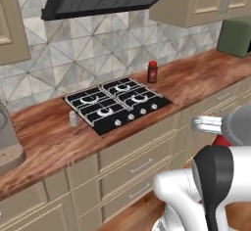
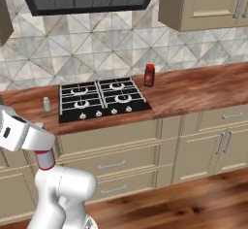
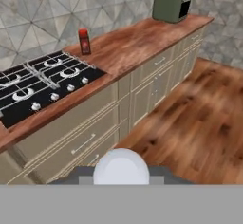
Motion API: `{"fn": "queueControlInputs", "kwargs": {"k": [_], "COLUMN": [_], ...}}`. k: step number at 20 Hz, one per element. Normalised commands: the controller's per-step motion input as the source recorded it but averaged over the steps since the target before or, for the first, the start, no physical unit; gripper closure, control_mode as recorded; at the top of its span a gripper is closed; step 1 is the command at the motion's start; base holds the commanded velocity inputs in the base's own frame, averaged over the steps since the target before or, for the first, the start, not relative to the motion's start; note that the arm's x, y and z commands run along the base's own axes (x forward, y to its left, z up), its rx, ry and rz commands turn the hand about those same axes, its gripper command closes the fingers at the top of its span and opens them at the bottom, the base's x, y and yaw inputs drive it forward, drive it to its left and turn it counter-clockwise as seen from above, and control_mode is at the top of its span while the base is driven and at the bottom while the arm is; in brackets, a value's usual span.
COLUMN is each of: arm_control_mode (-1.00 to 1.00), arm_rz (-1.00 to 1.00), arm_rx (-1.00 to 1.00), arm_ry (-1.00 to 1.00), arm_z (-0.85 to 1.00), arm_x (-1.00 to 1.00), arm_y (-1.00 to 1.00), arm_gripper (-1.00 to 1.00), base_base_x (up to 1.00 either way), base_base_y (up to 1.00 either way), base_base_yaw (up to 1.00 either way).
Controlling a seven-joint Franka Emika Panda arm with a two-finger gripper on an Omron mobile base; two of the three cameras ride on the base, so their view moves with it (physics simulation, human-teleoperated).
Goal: Collect the paprika, ketchup, and shaker from the cabinet and place them next to the stove.
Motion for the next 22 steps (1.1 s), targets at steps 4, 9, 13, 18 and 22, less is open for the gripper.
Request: {"fn": "queueControlInputs", "kwargs": {"k": [4,9,13,18,22], "arm_control_mode": [1.00,1.00,1.00,1.00,1.00], "arm_rz": [0.00,0.00,0.00,0.00,0.00], "arm_rx": [0.00,0.00,0.00,0.00,0.00], "arm_ry": [0.00,0.00,0.00,0.00,0.00], "arm_z": [0.00,0.00,0.00,0.00,0.00], "arm_x": [0.00,0.00,0.00,0.00,0.00], "arm_y": [0.00,0.00,0.00,0.00,0.00], "arm_gripper": [1.00,1.00,1.00,1.00,1.00], "base_base_x": [0.85,0.76,0.55,0.53,0.46], "base_base_y": [-0.44,-0.42,-0.32,-0.30,-0.37], "base_base_yaw": [0.20,0.22,0.27,0.30,0.30]}}
